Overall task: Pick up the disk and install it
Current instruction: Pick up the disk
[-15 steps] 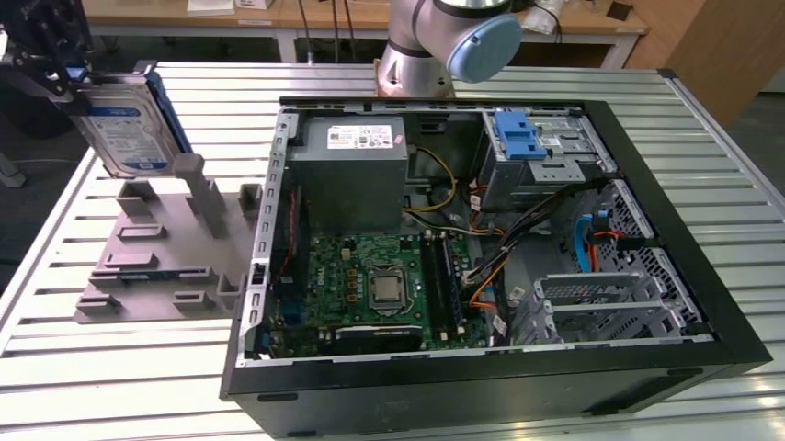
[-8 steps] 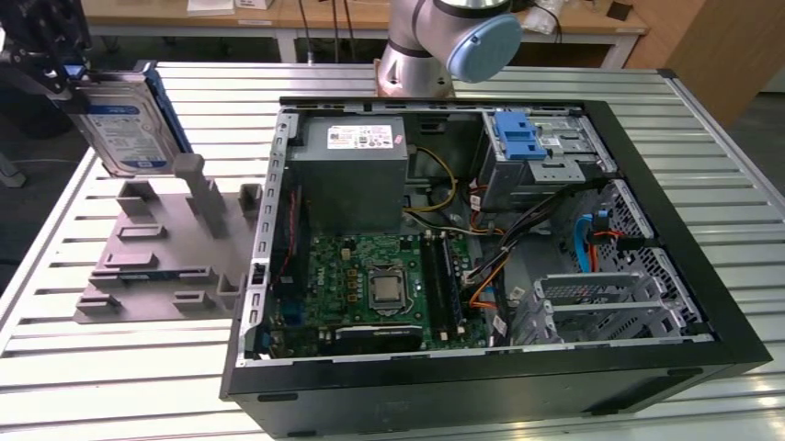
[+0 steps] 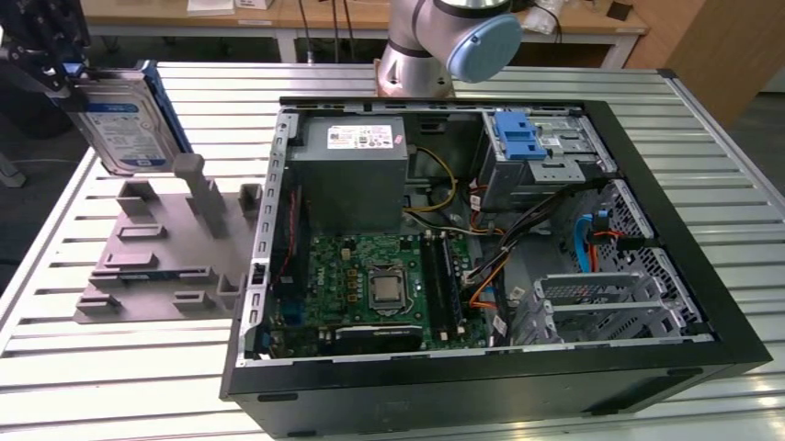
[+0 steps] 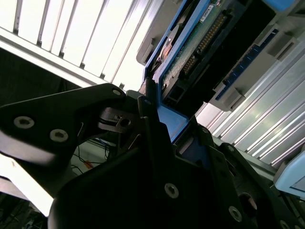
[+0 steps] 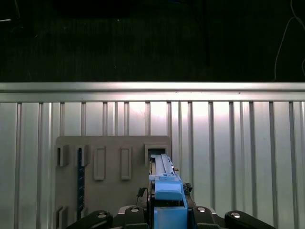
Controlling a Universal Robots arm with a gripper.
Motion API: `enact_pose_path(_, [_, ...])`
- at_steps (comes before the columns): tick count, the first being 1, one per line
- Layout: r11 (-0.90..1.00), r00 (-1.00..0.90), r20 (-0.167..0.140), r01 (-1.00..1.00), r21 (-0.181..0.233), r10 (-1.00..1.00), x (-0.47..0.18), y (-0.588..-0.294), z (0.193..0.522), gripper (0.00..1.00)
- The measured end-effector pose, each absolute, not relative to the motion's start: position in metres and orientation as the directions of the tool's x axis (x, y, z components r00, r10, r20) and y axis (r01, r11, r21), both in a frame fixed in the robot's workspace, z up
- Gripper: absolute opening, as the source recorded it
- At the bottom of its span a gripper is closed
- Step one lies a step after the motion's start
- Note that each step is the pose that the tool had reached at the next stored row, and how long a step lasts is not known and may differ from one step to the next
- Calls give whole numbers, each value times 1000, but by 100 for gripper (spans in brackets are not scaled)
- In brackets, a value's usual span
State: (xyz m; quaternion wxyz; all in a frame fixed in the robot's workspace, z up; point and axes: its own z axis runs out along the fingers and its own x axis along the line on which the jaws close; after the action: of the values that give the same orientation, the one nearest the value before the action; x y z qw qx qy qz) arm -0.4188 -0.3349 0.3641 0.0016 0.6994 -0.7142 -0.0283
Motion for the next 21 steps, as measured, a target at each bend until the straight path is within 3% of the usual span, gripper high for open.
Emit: enact_pose_path(21, [20, -22, -37, -999, 43, -999, -419, -335, 370, 36])
